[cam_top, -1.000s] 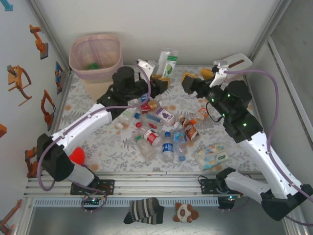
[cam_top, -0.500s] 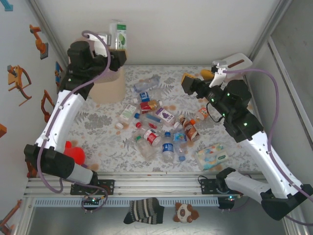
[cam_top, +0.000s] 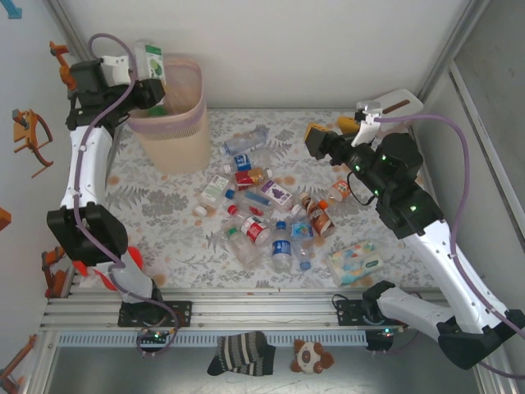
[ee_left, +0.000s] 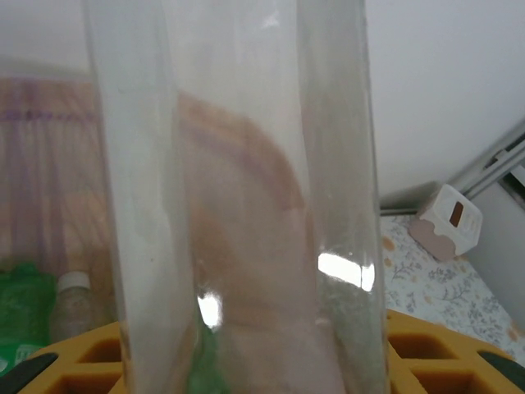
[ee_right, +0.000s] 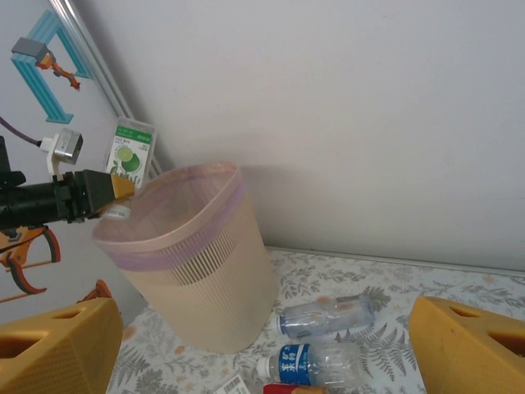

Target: Put the plastic bottles in the bin

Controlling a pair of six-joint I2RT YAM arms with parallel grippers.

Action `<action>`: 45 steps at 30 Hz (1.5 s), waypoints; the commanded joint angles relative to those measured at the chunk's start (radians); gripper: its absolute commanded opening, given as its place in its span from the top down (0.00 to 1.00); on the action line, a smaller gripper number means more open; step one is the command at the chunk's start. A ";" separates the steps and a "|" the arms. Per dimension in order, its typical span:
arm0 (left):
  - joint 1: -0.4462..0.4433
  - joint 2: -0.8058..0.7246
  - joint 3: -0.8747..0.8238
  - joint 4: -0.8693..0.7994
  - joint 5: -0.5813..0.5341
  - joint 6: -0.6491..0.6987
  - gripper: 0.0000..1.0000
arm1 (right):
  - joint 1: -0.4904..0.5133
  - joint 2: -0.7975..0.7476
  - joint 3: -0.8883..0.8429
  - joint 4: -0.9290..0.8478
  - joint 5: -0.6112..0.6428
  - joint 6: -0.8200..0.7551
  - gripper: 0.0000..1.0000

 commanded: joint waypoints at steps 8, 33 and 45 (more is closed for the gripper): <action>0.010 0.129 0.020 0.142 0.146 -0.208 0.78 | 0.003 0.006 0.031 -0.002 0.016 -0.001 0.11; -0.080 0.346 0.215 -0.116 -0.024 -0.156 0.65 | 0.003 -0.023 0.000 -0.013 0.034 0.006 0.12; -0.081 0.305 0.212 -0.120 -0.042 -0.145 0.43 | 0.003 -0.028 -0.003 -0.013 0.032 0.006 0.12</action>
